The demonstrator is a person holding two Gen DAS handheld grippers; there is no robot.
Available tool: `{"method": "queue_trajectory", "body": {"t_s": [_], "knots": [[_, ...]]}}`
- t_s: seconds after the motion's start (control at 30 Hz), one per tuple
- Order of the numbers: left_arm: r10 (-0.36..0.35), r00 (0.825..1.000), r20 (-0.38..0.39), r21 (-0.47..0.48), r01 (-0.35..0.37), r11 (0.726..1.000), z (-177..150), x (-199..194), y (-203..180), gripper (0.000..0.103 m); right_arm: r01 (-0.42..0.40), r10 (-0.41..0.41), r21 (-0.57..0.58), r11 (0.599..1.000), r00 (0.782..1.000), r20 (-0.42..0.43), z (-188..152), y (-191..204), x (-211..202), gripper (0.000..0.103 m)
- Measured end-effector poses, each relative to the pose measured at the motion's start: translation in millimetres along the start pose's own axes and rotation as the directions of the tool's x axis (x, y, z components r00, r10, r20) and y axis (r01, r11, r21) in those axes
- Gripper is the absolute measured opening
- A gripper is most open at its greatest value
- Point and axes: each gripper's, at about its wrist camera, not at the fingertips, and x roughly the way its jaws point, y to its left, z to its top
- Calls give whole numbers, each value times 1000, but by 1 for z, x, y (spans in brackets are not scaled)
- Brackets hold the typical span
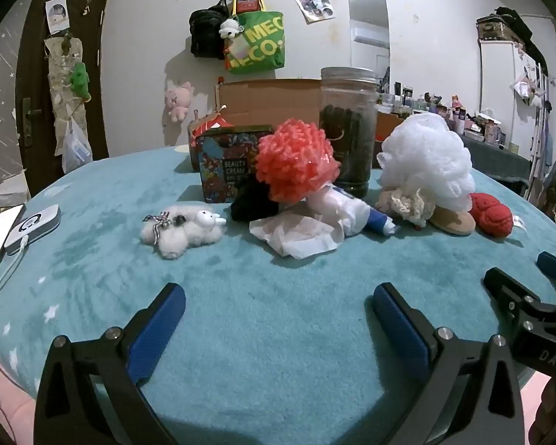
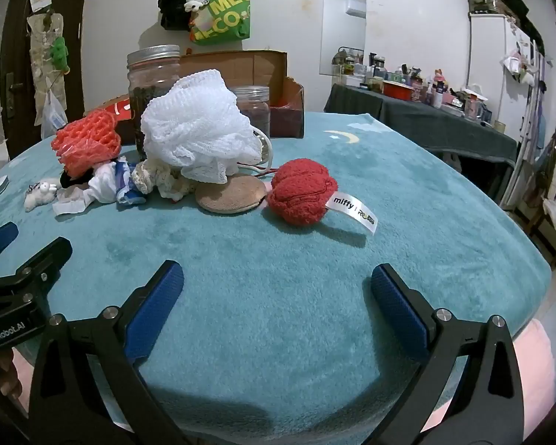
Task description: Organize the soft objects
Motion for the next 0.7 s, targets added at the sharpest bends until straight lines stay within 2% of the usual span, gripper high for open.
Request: {"method": "queue_trajectory", "body": {"t_s": [0.7], "knots": [[-3,1000,-6,-5,3,1000,0,0,0,103,-1,1,1,1000,1000,-2,-1,-1,0,103]]}}
